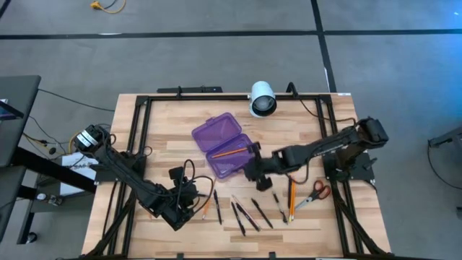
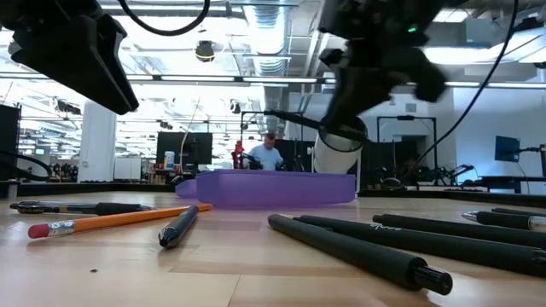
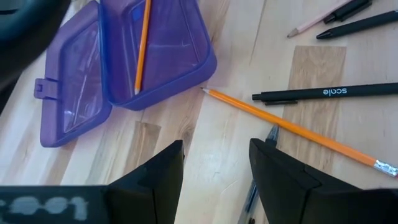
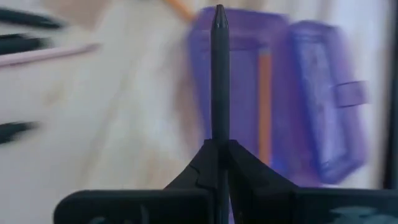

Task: Pick & place school supplies into a supply box
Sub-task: Put the black pen into the purple supply box, then put the transparent pen into the purple supply box

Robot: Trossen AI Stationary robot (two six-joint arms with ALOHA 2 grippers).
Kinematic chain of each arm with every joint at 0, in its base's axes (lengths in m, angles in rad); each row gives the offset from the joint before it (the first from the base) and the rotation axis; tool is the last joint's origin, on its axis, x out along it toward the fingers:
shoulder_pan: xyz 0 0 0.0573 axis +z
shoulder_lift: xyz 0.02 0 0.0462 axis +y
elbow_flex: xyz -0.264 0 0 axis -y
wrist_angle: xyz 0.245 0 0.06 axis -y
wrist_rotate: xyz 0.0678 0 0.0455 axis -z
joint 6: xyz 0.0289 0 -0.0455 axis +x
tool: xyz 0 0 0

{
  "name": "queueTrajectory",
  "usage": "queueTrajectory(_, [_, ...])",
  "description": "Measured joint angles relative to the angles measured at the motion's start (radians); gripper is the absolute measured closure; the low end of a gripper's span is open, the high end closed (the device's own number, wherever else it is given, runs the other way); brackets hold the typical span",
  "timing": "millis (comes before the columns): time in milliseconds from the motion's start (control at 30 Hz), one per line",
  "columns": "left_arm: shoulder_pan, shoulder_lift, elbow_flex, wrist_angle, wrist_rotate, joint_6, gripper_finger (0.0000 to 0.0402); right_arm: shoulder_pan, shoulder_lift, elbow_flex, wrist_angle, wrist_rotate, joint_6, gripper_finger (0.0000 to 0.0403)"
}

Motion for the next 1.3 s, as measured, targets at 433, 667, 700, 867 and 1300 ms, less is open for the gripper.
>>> queueTrajectory(433, [-0.027,0.000,0.000,-0.004,0.001,-0.034,0.0228,-0.210,0.179,0.041,0.155,-0.032,-0.095,0.0363])
queueTrajectory(667, [-0.031,0.000,-0.001,-0.024,0.019,-0.065,0.0228,-0.217,0.224,0.106,0.110,-0.032,-0.099,0.0311])
queueTrajectory(700, [-0.031,0.000,-0.001,-0.024,0.020,-0.065,0.0228,-0.216,0.224,0.111,0.109,-0.032,-0.103,0.0304])
queueTrajectory(867, [-0.023,0.000,-0.023,-0.018,0.129,-0.056,0.0228,-0.196,0.162,0.113,0.052,-0.021,-0.084,0.0273])
queueTrajectory(1300, [0.133,0.001,-0.181,0.242,0.397,0.201,0.0228,-0.001,-0.006,0.108,-0.088,-0.036,0.014,0.0271])
